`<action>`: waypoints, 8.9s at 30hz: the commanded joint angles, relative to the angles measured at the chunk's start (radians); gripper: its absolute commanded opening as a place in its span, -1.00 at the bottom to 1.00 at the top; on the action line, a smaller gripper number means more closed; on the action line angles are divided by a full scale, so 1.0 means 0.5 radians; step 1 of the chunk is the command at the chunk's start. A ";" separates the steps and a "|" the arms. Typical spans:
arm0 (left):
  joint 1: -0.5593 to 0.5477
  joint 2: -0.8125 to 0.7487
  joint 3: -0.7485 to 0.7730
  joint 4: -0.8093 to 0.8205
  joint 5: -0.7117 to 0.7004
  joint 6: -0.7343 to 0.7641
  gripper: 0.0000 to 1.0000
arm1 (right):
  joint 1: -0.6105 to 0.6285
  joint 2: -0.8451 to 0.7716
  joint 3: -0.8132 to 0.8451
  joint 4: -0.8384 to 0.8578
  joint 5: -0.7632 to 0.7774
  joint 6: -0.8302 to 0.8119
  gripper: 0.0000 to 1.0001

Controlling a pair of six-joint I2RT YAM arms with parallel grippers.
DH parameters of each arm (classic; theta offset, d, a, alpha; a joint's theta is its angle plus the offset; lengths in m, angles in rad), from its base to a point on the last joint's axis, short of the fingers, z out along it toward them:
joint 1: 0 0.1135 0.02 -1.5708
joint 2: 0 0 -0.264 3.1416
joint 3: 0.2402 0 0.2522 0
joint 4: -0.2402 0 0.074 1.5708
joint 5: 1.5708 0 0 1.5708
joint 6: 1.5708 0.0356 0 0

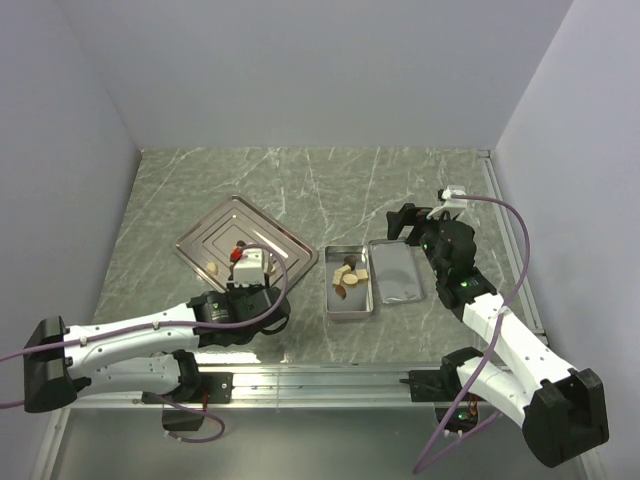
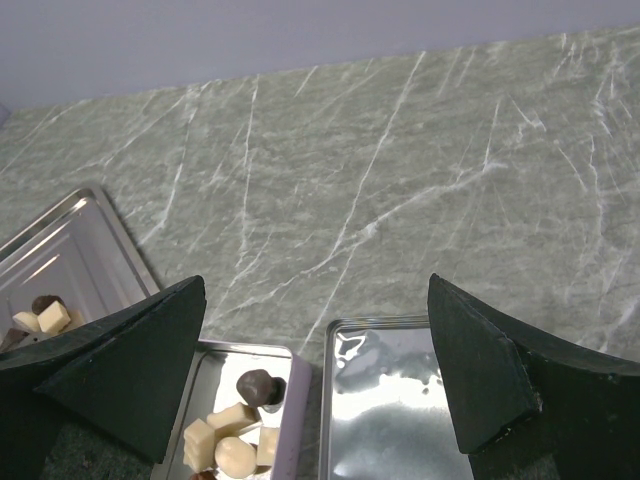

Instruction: Pack the chocolate

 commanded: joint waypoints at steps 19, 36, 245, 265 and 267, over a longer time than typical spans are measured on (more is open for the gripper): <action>-0.063 0.101 0.089 -0.059 -0.083 -0.069 -0.10 | -0.003 -0.017 0.094 0.032 0.009 -0.030 0.96; -0.057 0.267 0.086 0.113 -0.012 0.078 -0.03 | -0.003 -0.023 0.088 0.032 0.003 -0.030 0.95; 0.231 0.061 -0.037 0.275 0.197 0.324 -0.35 | -0.003 0.062 0.131 0.013 -0.022 -0.039 0.96; 0.194 -0.049 0.037 0.312 0.135 0.440 -0.30 | -0.003 0.069 0.134 0.010 -0.031 -0.042 0.96; 0.179 -0.071 0.028 0.309 0.135 0.428 -0.24 | -0.003 0.072 0.134 0.010 -0.028 -0.042 0.95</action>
